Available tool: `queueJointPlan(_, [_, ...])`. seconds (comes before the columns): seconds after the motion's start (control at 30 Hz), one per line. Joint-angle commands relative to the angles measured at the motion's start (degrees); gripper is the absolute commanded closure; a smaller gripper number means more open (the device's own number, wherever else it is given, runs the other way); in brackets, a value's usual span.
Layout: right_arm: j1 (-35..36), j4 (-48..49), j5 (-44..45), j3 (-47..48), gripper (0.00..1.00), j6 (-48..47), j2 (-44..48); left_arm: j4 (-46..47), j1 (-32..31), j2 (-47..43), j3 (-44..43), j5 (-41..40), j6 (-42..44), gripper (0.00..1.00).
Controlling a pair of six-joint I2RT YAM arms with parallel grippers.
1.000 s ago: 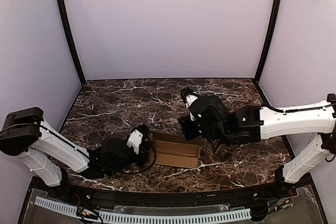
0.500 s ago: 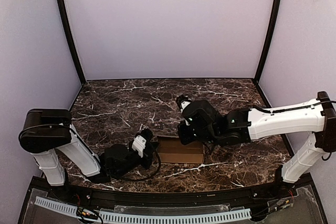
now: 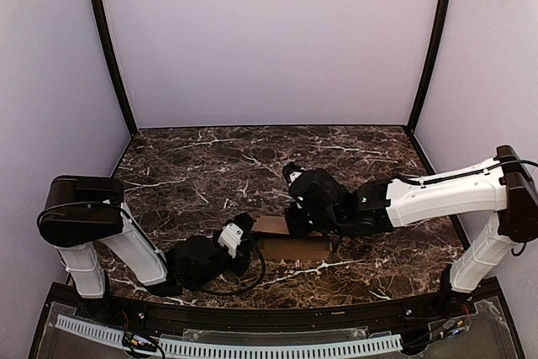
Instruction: Fold the paper box
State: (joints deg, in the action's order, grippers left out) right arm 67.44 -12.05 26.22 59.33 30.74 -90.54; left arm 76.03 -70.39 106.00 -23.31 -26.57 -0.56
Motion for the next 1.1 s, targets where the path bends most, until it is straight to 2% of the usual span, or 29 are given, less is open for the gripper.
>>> queueJointPlan(0.0, [-0.39,2.27,-0.55,-2.11,1.0,1.9,-1.07,-7.35,-0.97,0.38,0.1,-1.04,0.06,0.91])
queueJointPlan(0.13, [-0.39,3.16,-0.9,-3.73,1.0,2.97,-1.3,-8.33,-1.27,-0.61,0.51,-1.52,-1.13,0.8])
queueJointPlan(0.33, [-0.43,4.84,-1.72,-5.88,1.0,4.34,-1.3,-9.11,-1.62,-3.66,2.37,-2.28,-3.25,0.7])
queueJointPlan(0.7, [-0.12,7.22,-2.82,-9.28,1.0,6.88,-2.33,-19.64,-1.99,-17.66,5.95,-0.75,-9.2,0.6])
queueJointPlan(1.07, [1.6,8.97,-0.42,-11.75,1.0,9.23,-3.95,-38.65,-2.03,-32.28,7.64,-1.59,-14.89,0.58])
